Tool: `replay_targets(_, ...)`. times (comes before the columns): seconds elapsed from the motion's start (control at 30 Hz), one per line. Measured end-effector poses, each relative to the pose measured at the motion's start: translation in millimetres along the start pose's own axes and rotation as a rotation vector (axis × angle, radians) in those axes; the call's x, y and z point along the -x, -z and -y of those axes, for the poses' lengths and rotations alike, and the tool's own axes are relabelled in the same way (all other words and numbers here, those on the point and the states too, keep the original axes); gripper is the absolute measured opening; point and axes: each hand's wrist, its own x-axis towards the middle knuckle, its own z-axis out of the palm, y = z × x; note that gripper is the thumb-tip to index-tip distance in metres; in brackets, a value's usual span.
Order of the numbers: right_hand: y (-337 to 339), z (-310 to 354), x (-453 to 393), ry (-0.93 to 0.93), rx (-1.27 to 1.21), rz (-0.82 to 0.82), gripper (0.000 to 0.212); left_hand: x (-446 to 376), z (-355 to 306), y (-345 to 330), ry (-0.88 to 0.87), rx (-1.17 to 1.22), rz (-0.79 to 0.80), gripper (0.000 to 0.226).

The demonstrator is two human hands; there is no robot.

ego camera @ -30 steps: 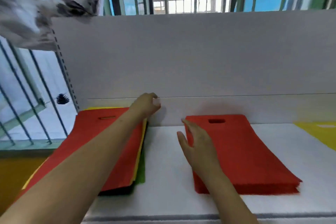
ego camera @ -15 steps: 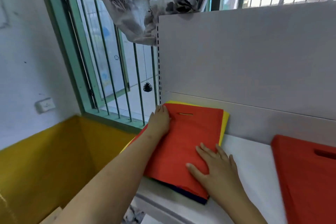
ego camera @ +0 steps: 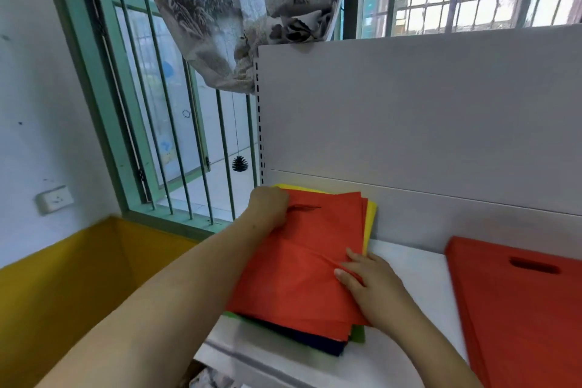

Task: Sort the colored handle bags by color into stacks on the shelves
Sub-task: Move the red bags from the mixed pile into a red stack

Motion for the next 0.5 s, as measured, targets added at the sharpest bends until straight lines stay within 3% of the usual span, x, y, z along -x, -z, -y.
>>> replay_targets(0.07, 25.3, -6.7, 5.2, -0.024, -0.198, -0.067, 0.032, -9.9, 3.4, 29.9, -0.006, 0.034, -0.071, 0.020)
replay_targets(0.17, 53.0, -32.8, 26.8, -0.071, -0.301, -0.241, 0.020, -23.5, -19.8, 67.0, -0.043, 0.131, -0.198, 0.025)
replay_targets(0.33, 82.6, -96.7, 89.1, -0.361, -0.231, -0.514, 0.017, -30.3, -125.5, 87.8, -0.222, 0.291, -0.303, 0.024)
replay_targets(0.5, 118.1, -145.0, 150.4, -0.575, -0.088, -0.644, 0.035, -31.7, -218.4, 109.2, -0.335, 0.369, -0.315, 0.022)
